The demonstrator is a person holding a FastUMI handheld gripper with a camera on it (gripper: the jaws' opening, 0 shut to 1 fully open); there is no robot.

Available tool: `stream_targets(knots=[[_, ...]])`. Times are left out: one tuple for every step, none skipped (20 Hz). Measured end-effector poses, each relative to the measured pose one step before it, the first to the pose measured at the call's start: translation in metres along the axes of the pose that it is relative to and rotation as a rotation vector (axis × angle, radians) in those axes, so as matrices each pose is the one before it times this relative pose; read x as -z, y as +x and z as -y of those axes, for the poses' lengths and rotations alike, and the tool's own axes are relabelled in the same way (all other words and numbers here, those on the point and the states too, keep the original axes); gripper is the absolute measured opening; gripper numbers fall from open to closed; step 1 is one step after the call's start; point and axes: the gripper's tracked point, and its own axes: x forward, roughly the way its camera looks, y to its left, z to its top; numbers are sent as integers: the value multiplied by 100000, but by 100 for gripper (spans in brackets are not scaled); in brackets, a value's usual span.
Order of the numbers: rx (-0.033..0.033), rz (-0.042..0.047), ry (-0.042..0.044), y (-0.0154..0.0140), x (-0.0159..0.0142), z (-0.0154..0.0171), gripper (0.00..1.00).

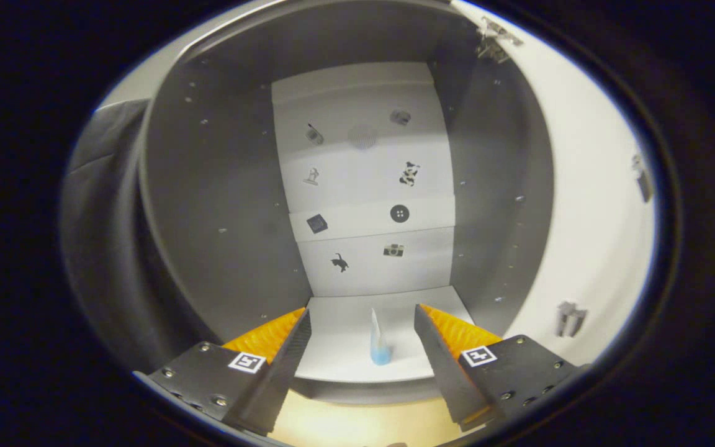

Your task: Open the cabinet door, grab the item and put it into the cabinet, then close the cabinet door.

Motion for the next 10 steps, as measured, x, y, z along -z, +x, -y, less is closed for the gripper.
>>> stream_targets(knots=[[1510, 2112, -1317, -1660, -203, 129, 99], [1721, 1830, -946, -1721, -52, 217, 98], [1962, 1820, -657, -1627, 27, 306, 99], [1686, 1366, -817, -1802, 204, 238, 99], [2305, 970, -1251, -1605, 398, 329, 99], [2071, 895, -2041, -1785, 498, 438, 99], [1909, 80, -2221, -1705, 731, 381, 99], [1628, -890, -1095, -1764, 1044, 352, 99], [1075, -1356, -165, -1445, 1293, 65, 99], [1315, -1541, 484, -1510, 1192, 253, 99]])
